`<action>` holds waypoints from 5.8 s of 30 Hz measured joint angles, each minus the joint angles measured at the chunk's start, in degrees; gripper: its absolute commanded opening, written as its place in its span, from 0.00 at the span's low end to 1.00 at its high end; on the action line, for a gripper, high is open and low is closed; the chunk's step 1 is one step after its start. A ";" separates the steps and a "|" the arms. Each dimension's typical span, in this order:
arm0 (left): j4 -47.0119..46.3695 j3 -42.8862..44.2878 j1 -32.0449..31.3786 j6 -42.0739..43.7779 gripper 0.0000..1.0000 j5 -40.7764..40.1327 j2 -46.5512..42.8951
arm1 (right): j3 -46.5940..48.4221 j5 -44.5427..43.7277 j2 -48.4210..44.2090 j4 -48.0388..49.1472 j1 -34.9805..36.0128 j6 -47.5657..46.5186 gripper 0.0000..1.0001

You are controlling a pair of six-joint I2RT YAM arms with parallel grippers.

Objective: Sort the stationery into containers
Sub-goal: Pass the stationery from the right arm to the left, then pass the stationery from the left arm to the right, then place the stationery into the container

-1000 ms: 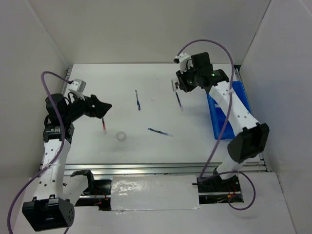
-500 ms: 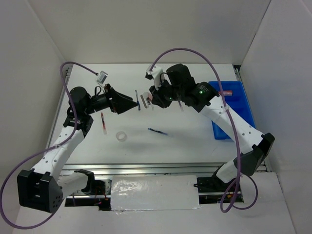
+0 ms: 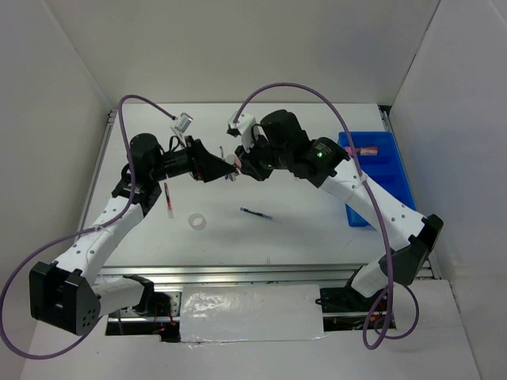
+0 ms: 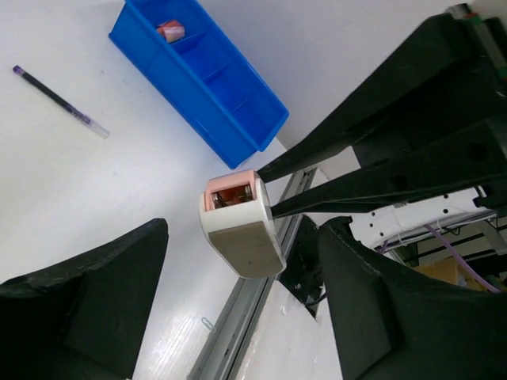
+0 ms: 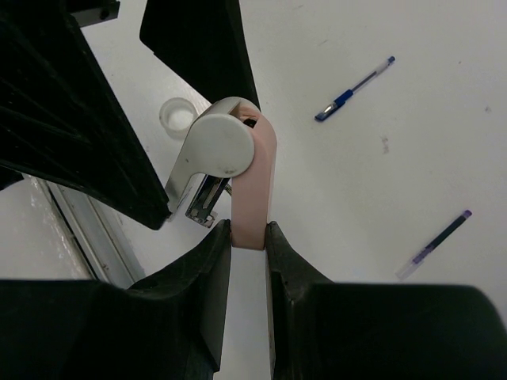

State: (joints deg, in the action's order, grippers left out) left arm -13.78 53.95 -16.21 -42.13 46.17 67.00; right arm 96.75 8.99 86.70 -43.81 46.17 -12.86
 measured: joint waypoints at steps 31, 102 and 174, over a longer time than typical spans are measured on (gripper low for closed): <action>-16.26 -11.67 0.87 -0.90 0.00 13.62 -6.47 | 9.68 33.97 -2.49 -9.86 -14.58 -0.70 0.73; 17.57 -6.38 7.82 25.97 0.91 7.67 -8.63 | 18.60 -22.91 28.46 -24.83 -51.82 -55.78 0.04; 12.79 -8.76 17.44 28.39 0.90 14.73 -2.34 | 26.73 -35.17 44.57 -31.36 -42.97 -33.31 0.51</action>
State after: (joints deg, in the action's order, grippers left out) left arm -0.99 45.19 1.23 -13.74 60.90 64.66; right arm 123.48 -26.17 131.26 -75.18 3.20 -46.17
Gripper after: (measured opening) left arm 0.914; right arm 0.530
